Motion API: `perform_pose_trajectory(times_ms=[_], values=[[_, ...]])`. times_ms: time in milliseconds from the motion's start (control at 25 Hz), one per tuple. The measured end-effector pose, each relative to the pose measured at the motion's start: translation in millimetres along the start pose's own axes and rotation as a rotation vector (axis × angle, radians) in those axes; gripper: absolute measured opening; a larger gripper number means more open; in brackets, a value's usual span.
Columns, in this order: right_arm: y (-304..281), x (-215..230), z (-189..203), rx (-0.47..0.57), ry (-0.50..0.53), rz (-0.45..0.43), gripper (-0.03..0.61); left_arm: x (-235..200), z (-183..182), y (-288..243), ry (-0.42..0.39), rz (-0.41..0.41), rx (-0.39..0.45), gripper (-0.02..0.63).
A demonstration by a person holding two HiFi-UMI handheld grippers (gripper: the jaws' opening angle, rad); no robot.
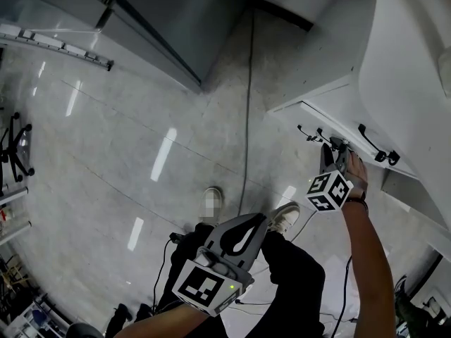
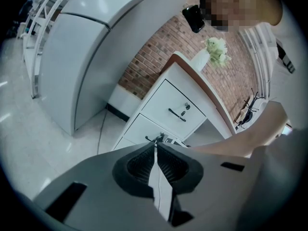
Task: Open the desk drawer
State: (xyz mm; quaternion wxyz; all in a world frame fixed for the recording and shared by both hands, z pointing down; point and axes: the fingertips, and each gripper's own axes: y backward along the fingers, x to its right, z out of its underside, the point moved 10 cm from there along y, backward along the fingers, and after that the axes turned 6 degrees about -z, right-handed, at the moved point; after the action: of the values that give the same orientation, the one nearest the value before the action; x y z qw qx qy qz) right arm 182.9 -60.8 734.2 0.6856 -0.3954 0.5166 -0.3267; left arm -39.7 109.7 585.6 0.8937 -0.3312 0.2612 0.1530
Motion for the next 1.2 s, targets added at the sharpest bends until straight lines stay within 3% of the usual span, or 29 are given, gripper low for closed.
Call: perform_pose_trajectory(times_ms=[320,720,1200], values=[[-1,0,1,0.025,0.009,0.087,0.034,-3,4,1,0.036,-0.011,-0.008,0.021],[-3,-3,3,0.046,0.041,0.126,0.028,0,10,-4,0.053,-0.017,-0.018,0.021],[-3,2,0,0.031,-0.046,0.084,0.028,7,22,-1,0.078,-0.030,-0.036,0.021]])
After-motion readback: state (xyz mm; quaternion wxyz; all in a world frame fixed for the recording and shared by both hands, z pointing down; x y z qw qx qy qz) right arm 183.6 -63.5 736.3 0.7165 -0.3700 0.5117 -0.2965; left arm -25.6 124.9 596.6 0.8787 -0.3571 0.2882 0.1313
